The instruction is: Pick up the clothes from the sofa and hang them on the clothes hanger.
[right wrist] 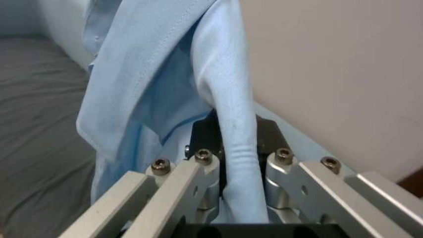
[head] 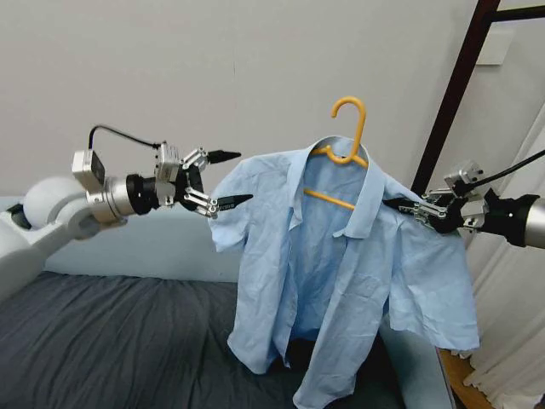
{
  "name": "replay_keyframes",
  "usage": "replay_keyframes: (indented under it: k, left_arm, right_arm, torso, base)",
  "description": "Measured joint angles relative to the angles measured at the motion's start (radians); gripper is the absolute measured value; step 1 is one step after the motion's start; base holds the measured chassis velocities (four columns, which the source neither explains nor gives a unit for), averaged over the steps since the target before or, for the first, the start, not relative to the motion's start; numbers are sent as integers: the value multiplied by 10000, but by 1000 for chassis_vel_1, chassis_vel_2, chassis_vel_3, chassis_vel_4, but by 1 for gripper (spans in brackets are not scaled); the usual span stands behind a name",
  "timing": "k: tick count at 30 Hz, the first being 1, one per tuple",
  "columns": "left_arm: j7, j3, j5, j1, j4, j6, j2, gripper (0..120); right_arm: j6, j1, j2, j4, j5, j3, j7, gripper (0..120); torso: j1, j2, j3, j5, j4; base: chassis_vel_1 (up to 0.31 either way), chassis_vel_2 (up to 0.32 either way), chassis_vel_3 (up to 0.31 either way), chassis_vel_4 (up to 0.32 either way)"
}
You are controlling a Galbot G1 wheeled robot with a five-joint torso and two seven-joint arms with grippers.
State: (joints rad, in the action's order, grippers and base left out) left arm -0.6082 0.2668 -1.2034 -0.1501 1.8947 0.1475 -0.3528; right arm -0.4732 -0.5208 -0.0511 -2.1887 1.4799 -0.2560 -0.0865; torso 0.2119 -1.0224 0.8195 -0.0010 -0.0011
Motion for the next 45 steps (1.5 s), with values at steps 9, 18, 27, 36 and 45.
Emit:
replay_keyframes:
  k: [9,18,27,36,45]
  left_arm:
    - [3199,631,-318,-674,1311,-185,-828,100]
    - [6146,1901,-835,-383,1690,-779,-2032,99]
    - [7383,2235,-1103,-337,1682,-1089,-2739,77]
    - [7618,2299,-1251,-373,1459,-1103,-3139,43]
    - [7899,2306,-1234,-402,1361,-1163,-3406,11]
  right_arm:
    - [-796,226,212,-492,1067,-145,1569,7]
    - [-850,336,372,-1222,1758,-258,2644,7]
    - [-682,353,473,-1546,1939,-271,3102,7]
    - [-662,380,409,-1630,2071,-322,3073,7]
    - [-661,348,389,-1695,2023,-323,3065,7]
  torso:
    - [1,0,1,3,-4]
    - [1,1,2,5,-2]
    - [1,1,2,3,-2]
    - [0,0,2,2,-1]
    - [0,1,2,4,-4]
  base:
    - [0,0,0,0]
    - [0,0,0,0]
    - [0,0,0,0]
    - [0,0,0,0]
    - [0,0,0,0]
